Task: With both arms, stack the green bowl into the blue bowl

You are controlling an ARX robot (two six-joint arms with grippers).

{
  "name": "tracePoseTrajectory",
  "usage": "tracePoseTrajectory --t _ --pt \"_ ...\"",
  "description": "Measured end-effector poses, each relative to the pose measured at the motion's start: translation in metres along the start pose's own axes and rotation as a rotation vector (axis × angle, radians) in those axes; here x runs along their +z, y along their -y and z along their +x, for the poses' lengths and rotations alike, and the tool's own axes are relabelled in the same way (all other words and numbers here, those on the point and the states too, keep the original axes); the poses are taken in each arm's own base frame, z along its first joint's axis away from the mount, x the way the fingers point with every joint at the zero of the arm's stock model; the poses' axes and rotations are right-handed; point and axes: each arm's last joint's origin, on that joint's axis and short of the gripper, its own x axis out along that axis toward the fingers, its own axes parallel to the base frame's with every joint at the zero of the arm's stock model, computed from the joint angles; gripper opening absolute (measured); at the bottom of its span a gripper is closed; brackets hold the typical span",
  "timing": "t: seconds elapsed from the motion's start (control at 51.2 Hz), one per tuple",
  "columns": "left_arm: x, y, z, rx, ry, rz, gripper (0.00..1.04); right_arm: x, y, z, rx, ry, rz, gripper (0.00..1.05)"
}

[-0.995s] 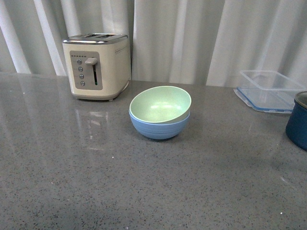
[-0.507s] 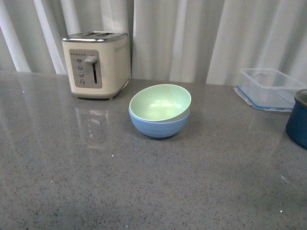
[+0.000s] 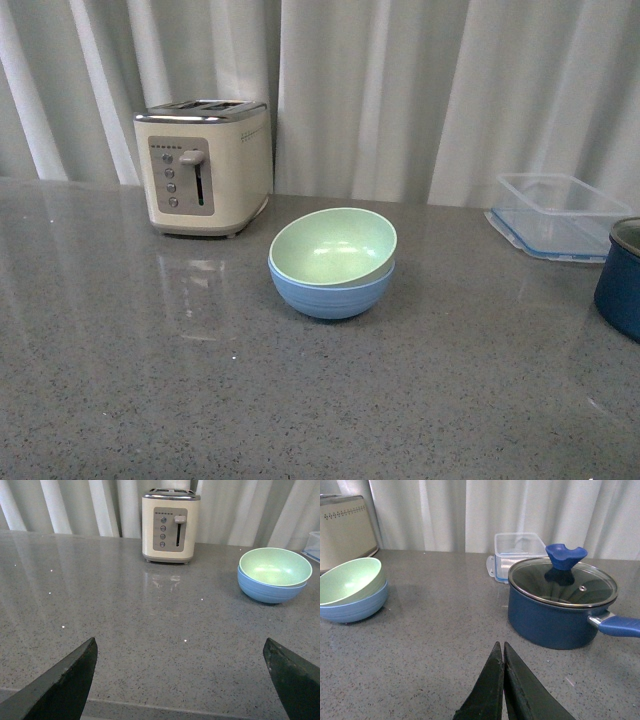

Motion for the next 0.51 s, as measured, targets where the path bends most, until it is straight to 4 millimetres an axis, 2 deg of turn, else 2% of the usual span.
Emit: tracePoseTrajectory --t 0.195,0.507 --pt "0.0 0.0 0.0 0.0 0.0 0.0 0.98 -0.011 0.0 -0.009 0.0 -0.002 0.0 0.01" --pt "0.0 0.0 0.0 0.0 0.0 0.0 0.98 -0.008 0.0 -0.02 0.0 0.013 0.0 0.01"
